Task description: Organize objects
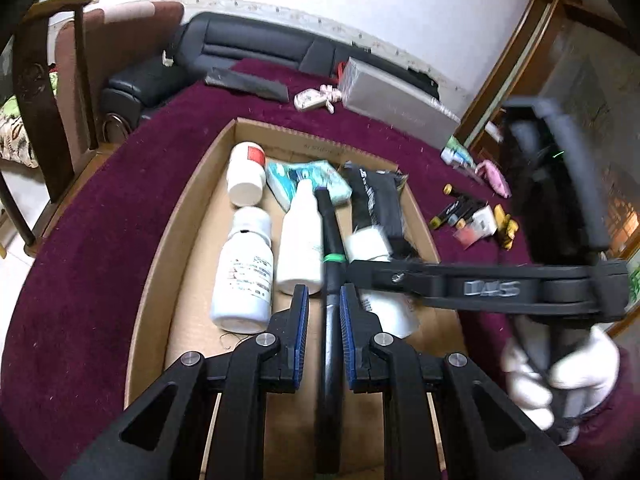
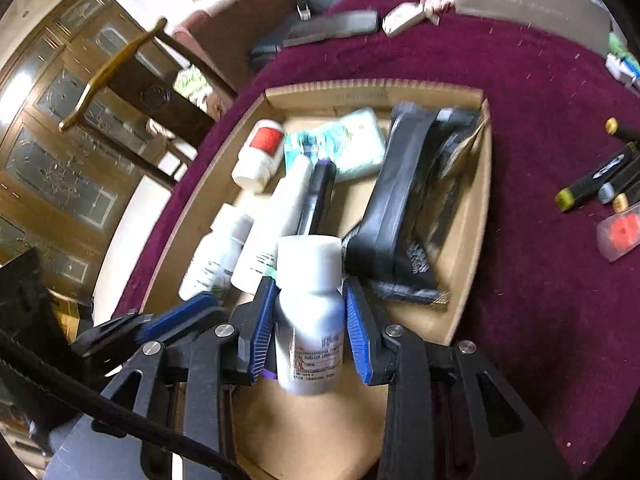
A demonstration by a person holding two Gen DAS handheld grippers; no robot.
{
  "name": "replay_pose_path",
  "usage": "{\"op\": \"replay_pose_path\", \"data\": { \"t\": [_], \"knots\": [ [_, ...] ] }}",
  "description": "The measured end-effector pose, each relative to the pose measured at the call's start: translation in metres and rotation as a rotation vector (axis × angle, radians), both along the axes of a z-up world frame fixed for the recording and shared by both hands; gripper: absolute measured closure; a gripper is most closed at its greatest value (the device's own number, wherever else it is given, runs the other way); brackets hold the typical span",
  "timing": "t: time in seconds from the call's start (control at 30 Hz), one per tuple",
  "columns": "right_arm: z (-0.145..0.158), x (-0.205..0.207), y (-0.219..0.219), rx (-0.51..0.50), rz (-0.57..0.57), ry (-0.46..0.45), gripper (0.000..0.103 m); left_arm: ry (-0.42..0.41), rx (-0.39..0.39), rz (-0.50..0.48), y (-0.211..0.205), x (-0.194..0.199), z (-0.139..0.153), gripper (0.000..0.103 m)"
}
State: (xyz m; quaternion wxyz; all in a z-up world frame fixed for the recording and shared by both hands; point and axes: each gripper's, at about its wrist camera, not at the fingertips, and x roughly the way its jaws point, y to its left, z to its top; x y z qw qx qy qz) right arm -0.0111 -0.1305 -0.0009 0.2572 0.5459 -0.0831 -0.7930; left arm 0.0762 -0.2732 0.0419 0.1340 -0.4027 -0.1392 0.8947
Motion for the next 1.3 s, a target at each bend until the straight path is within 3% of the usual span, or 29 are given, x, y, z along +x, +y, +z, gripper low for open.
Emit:
{"op": "replay_pose_path", "data": {
  "t": [0.17,0.27,0.37,0.43,0.57,0.67,0.83,0.97,1.1,1.17,1.23,1.3],
  "knots": [
    [0.002,0.003,0.007,0.008,-0.001,-0.020,0.070,0.069,0.058,0.026,-0.011,0.020,0.015,0.084],
    [0.010,0.010,0.022,-0.057,-0.018,-0.014,0.066,0.090,0.080,0.034,-0.013,0.028,0.020,0.072],
    [0.029,0.021,0.054,-0.136,-0.059,0.045,0.057,0.104,0.089,0.034,-0.010,0.031,0.026,0.071],
    [0.039,0.027,0.073,-0.152,-0.093,0.094,0.055,0.113,0.076,0.028,0.000,0.032,0.032,0.065],
    [0.053,0.042,0.143,-0.117,-0.236,0.205,0.047,0.130,0.068,-0.129,0.058,0.032,0.050,0.052],
    [0.049,0.049,0.208,-0.042,-0.402,0.224,0.047,0.098,0.015,-0.257,0.121,0.023,0.050,0.050],
    [0.026,0.064,0.302,0.050,-0.660,0.180,0.047,0.014,-0.142,-0.392,0.226,-0.003,0.015,0.050],
    [0.012,0.075,0.339,0.086,-0.755,0.172,0.047,-0.029,-0.272,-0.386,0.281,-0.031,-0.017,0.050],
    [0.002,0.075,0.348,0.077,-0.793,0.176,0.047,-0.014,-0.375,-0.300,0.300,-0.050,-0.033,0.048],
    [0.002,0.073,0.349,0.079,-0.795,0.202,0.047,-0.015,-0.406,-0.269,0.302,-0.054,-0.035,0.031],
    [0.003,0.071,0.344,0.088,-0.786,0.217,0.044,-0.044,-0.417,-0.229,0.296,-0.059,-0.039,0.001],
    [0.003,0.071,0.341,0.083,-0.770,0.231,0.036,-0.062,-0.390,-0.217,0.288,-0.061,-0.042,0.002]
  ]
}}
